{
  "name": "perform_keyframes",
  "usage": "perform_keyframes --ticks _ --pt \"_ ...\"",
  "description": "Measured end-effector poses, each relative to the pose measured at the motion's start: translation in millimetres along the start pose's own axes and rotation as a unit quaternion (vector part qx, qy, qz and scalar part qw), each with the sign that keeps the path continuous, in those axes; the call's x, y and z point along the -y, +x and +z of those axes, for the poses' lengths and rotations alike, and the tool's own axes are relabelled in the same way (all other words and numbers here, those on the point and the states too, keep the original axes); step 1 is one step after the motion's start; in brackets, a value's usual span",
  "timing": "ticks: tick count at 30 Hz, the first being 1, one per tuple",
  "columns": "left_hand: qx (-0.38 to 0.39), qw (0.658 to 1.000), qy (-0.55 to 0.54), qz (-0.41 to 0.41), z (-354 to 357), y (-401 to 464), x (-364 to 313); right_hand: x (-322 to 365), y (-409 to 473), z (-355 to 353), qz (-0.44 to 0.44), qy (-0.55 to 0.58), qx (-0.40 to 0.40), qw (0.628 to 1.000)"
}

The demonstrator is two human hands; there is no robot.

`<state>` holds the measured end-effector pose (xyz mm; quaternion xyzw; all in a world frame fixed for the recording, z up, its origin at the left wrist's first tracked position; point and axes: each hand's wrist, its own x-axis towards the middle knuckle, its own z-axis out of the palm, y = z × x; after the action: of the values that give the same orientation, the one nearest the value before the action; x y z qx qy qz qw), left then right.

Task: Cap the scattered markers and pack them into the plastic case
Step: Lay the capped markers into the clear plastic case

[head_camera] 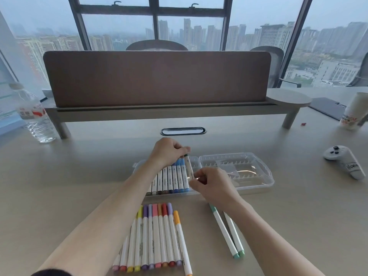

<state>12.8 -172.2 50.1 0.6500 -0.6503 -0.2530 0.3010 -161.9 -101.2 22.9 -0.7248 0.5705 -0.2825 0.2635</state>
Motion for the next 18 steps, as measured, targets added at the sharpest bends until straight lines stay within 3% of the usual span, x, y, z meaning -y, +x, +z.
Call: perform_keyframes --ticks 4,10,18 --pt "0.021 1.0 0.018 -0.001 11 24 13 0 18 10 0.009 0.0 -0.013 1.0" --pt "0.029 0.999 0.03 -0.001 25 37 27 -6 28 19 -0.009 -0.101 0.012 0.995" --pt "0.045 0.994 0.081 -0.058 25 47 24 -12 30 13 -0.026 -0.144 0.044 0.988"
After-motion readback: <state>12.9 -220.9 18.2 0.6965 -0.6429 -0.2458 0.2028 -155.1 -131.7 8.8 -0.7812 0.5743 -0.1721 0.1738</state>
